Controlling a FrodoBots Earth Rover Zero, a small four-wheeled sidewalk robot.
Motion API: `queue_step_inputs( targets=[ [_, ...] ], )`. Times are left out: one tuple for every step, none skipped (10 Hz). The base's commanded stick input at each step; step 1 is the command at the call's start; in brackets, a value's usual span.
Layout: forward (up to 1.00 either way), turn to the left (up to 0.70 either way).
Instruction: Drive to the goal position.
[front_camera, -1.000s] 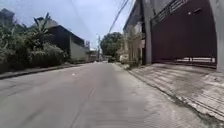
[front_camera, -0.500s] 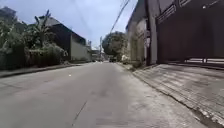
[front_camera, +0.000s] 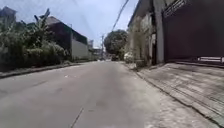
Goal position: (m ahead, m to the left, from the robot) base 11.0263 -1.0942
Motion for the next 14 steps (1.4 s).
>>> queue_step_inputs(
  targets=[
    [1.00,0.00],
    [1.00,0.00],
    [1.00,0.00],
    [1.00,0.00],
    [1.00,-0.11],
    [1.00,-0.29],
    [1.00,-0.39],
    [1.00,-0.33],
    [1.00,-0.24],
    [1.00,-0.15],
    [1.00,-0.05],
    [1.00,0.00],
    [1.00,0.00],
    [1.00,0.00]
  ],
)
